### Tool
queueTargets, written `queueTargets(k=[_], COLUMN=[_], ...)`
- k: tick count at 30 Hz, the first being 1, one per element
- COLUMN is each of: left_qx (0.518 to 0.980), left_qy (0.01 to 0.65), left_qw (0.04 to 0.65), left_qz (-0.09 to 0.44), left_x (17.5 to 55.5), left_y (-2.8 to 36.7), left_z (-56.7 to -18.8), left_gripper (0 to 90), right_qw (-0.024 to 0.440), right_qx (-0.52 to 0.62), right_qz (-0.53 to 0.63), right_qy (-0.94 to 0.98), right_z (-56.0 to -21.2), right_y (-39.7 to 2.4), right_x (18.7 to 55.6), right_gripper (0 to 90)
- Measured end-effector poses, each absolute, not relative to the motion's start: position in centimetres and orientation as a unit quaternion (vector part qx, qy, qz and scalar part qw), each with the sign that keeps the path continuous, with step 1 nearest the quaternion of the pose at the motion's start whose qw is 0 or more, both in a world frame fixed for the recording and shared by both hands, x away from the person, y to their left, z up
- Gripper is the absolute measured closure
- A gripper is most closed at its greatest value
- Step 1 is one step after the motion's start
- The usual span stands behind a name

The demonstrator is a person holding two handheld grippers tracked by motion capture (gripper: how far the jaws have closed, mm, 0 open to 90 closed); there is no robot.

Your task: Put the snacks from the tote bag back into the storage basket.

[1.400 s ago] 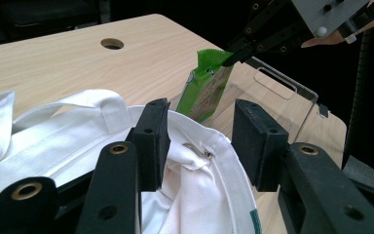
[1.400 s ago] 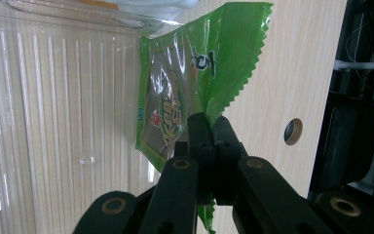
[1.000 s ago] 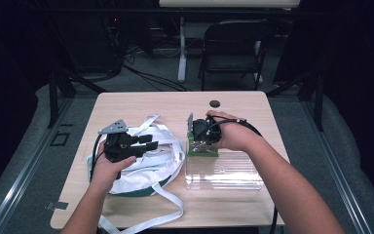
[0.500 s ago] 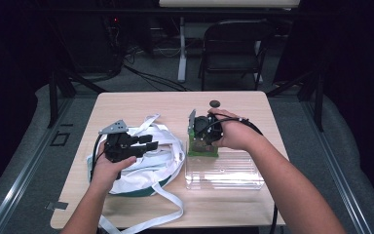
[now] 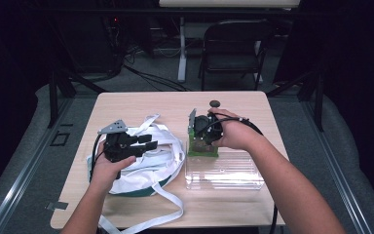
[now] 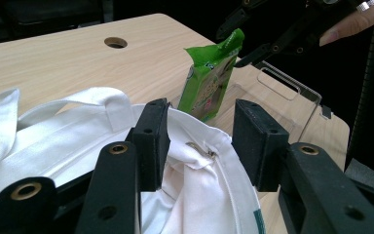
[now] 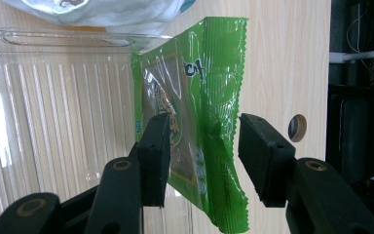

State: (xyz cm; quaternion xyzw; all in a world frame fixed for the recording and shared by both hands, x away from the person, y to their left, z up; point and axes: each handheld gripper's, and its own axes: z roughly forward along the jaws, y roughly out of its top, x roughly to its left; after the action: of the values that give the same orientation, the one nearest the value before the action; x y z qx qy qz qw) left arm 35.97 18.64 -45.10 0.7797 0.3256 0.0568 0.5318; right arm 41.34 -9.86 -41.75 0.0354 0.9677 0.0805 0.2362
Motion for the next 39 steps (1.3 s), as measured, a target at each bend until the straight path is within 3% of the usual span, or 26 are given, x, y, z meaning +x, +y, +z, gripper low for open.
queueTargets(k=[39], left_qx=[0.776], left_qy=[0.333], left_qw=[0.533], left_qz=[0.061], left_x=[36.1], left_y=[19.0], left_z=[-45.2], left_gripper=[56.0], right_qw=[0.247], right_qx=[0.039], right_qz=[0.110], right_qy=[0.962], right_z=[-39.5], right_y=[-9.7], right_x=[40.0], right_gripper=[51.3])
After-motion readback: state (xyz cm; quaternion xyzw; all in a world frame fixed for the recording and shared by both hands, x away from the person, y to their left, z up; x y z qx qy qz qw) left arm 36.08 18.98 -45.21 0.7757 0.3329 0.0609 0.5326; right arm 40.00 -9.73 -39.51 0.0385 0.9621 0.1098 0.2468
